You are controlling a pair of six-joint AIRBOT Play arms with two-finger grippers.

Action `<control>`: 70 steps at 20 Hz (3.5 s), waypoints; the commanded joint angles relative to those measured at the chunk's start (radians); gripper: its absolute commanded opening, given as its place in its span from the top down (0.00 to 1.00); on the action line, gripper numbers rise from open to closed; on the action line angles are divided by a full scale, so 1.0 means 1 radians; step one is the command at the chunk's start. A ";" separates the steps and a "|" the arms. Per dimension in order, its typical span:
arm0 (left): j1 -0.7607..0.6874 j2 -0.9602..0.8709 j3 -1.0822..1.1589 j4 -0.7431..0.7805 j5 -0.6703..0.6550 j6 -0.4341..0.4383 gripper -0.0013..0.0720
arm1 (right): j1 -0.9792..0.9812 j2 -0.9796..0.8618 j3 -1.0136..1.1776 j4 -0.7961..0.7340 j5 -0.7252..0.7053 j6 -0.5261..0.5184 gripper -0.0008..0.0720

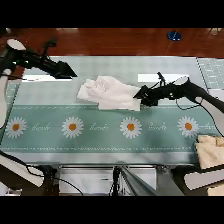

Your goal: Fold the shirts.

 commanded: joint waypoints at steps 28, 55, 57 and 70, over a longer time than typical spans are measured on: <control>0.010 0.249 0.001 -0.409 -0.035 -0.027 0.34 | -1.121 0.794 0.423 -0.679 0.896 0.406 0.95; 0.256 0.228 0.000 -0.424 0.162 0.089 0.34 | -1.506 0.848 -0.257 -1.548 0.820 0.114 0.95; 0.256 0.228 0.000 -0.424 0.167 0.089 0.34 | -1.506 0.825 -0.257 -1.539 0.798 0.111 0.82; 0.226 0.234 0.001 -0.307 0.326 0.121 0.22 | -1.208 0.586 0.273 -0.320 -0.320 -0.056 0.36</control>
